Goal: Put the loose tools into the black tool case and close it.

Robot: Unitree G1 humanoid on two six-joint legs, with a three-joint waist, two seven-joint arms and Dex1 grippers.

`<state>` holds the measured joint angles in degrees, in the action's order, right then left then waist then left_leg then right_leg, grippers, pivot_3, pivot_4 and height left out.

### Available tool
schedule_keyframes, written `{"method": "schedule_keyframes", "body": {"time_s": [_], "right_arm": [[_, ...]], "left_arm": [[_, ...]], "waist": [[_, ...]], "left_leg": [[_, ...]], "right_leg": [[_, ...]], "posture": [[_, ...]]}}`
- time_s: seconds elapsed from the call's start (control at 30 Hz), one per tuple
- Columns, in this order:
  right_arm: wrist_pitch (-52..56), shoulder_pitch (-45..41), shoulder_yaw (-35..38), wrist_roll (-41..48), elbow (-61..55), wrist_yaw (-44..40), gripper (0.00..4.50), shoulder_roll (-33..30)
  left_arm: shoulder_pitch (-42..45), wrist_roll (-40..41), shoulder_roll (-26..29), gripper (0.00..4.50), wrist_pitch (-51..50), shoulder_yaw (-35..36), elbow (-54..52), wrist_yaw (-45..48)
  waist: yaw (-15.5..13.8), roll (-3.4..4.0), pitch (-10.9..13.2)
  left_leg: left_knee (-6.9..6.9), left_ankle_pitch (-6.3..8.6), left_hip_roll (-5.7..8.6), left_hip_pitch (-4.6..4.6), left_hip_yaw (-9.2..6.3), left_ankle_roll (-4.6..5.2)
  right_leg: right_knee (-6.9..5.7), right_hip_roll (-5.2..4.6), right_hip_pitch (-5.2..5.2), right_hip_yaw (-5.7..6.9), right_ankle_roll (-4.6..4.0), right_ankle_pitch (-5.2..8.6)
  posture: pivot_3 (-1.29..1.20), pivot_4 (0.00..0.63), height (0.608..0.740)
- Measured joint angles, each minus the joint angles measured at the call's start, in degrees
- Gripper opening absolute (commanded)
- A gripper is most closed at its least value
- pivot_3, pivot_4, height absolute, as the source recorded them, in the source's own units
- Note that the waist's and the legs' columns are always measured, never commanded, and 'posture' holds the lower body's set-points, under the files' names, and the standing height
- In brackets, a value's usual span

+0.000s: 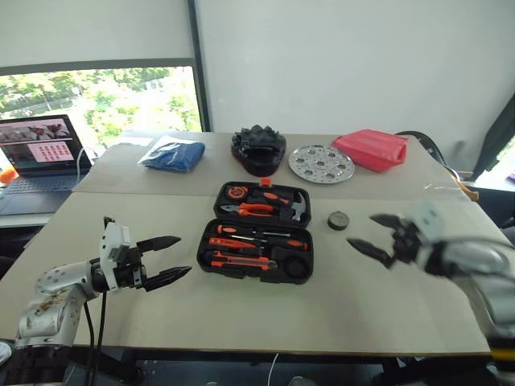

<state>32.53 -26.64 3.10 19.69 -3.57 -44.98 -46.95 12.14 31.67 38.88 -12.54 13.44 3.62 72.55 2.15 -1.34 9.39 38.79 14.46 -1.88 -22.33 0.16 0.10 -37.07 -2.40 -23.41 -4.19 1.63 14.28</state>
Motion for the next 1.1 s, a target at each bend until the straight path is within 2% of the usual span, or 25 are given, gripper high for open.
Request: {"method": "schedule_keyframes", "body": {"time_s": [0.1, 0.17, 0.23, 0.33, 0.37, 0.4, 0.43, 0.67, 0.7, 0.77, 0.9, 1.03, 1.1], "right_arm": [[7.3, -16.6, -10.6, -6.8, 12.6, -0.8, 4.50, 1.9], [8.8, -22.6, -15.9, -10.3, 20.2, -2.9, 4.50, 3.2], [9.1, -27.8, -20.9, -14.0, 29.9, -5.9, 4.50, 5.6], [7.1, -30.6, -23.8, -16.8, 37.3, -8.4, 4.50, 7.5], [5.4, -31.7, -24.7, -18.1, 41.1, -9.2, 3.99, 8.5], [4.5, -32.2, -25.0, -18.8, 43.0, -9.6, 3.91, 9.1], [2.9, -33.2, -25.2, -19.8, 46.1, -9.8, 3.43, 10.0], [-5.3, -37.4, -25.3, -24.9, 58.4, -9.9, 1.09, 12.4], [-6.4, -37.7, -25.2, -25.4, 59.5, -10.0, 0.62, 12.5], [-8.6, -37.8, -24.7, -25.9, 60.5, -10.7, 0.03, 12.5], [-12.7, -38.0, -22.5, -25.2, 59.0, -15.3, 0.03, 11.7], [-10.2, -36.5, -20.1, -20.0, 42.0, -27.4, 0.03, 7.3], [-1.3, -34.4, -20.1, -16.0, 27.5, -33.1, 0.03, 4.9]], "left_arm": [[1.8, 0.2, -3.0, 4.45, -1.1, -1.1, -1.4, -3.7], [2.1, 0.1, -3.6, 4.45, -1.5, -1.2, -1.8, -5.2], [2.5, 0.1, -4.6, 4.45, -1.6, -1.7, -2.6, -6.4], [2.8, 0.1, -5.1, 4.45, -1.6, -2.3, -3.3, -7.2], [2.7, 0.0, -5.5, 4.50, -1.6, -2.4, -3.6, -7.8], [2.7, 0.0, -5.7, 4.50, -1.6, -2.5, -3.8, -8.1], [2.5, 0.0, -5.9, 4.50, -1.6, -2.6, -4.1, -8.4], [0.7, 0.0, -6.2, 4.50, -1.6, -3.0, -5.4, -9.4], [0.7, 0.0, -6.1, 4.50, -1.6, -2.9, -5.5, -9.4], [0.5, 0.0, -6.1, 4.50, -1.5, -2.9, -5.8, -9.4], [0.2, 0.0, -6.1, 4.50, -1.4, -3.0, -6.2, -9.3], [-1.0, -0.2, -4.9, 4.50, -0.6, -3.2, -6.4, -7.9], [-1.0, -0.7, -4.4, 4.50, 0.0, -3.6, -6.3, -6.8]], "waist": [[-0.3, -0.02, 0.0], [-0.5, -0.03, 0.0], [-0.6, -0.03, 0.0], [-0.8, -0.03, 0.0], [-0.9, -0.03, 0.0], [-0.9, -0.03, 0.0], [-0.9, -0.03, 0.0], [-0.6, -0.02, 0.0], [-0.5, -0.02, 0.0], [-0.4, -0.02, 0.0], [0.1, 0.00, 0.0], [0.4, 0.21, 0.1], [0.3, 0.22, 0.1]], "left_leg": [[-0.02, 0.02, 0.04, -0.37, -0.05, 0.02], [0.06, 0.01, 0.06, -0.95, -0.05, 0.02], [0.05, 0.01, 0.08, -1.03, -0.04, 0.02], [0.04, 0.02, 0.08, -1.06, -0.02, 0.02], [0.03, 0.02, 0.07, -1.07, -0.02, 0.02], [0.04, 0.02, 0.07, -1.06, -0.02, 0.02], [0.04, 0.02, 0.07, -1.05, 0.00, 0.02], [0.05, -0.01, 0.07, -0.93, -0.01, -0.02], [0.05, -0.01, 0.06, -0.91, -0.01, -0.02], [0.06, -0.01, 0.07, -0.89, -0.01, -0.03], [0.04, -0.01, 0.05, -0.91, -0.03, -0.03], [-0.02, 0.00, 0.01, -0.94, -0.08, -0.02], [-0.01, 0.01, -0.05, -0.91, -0.13, 0.00]], "right_leg": [[0.04, -0.06, -0.34, 0.08, 0.00, -0.01], [-0.03, -0.09, -0.95, 0.09, 0.01, -0.05], [-0.02, -0.15, -1.02, 0.12, 0.02, -0.07], [-0.01, -0.17, -1.04, 0.13, 0.02, -0.08], [-0.02, -0.18, -1.04, 0.13, 0.03, -0.08], [0.00, -0.18, -1.04, 0.13, 0.03, -0.08], [0.00, -0.18, -1.04, 0.12, 0.03, -0.08], [-0.06, -0.16, -0.98, 0.12, -0.02, -0.11], [-0.07, -0.16, -0.96, 0.12, -0.03, -0.12], [-0.07, -0.16, -0.94, 0.12, -0.02, -0.12], [-0.09, -0.14, -0.97, 0.12, -0.02, -0.13], [-0.10, -0.13, -1.02, 0.13, -0.02, -0.13], [-0.12, -0.07, -1.01, 0.20, -0.04, -0.14]], "posture": [[0.00, 0.150, 0.740], [0.00, 0.150, 0.740], [0.00, 0.150, 0.740], [0.00, 0.150, 0.740], [0.00, 0.150, 0.740], [0.00, 0.150, 0.740], [0.00, 0.150, 0.740], [0.00, 0.150, 0.740], [0.00, 0.150, 0.740], [0.00, 0.150, 0.740], [0.00, 0.150, 0.740], [0.00, 0.150, 0.740], [0.00, 0.150, 0.740]]}}
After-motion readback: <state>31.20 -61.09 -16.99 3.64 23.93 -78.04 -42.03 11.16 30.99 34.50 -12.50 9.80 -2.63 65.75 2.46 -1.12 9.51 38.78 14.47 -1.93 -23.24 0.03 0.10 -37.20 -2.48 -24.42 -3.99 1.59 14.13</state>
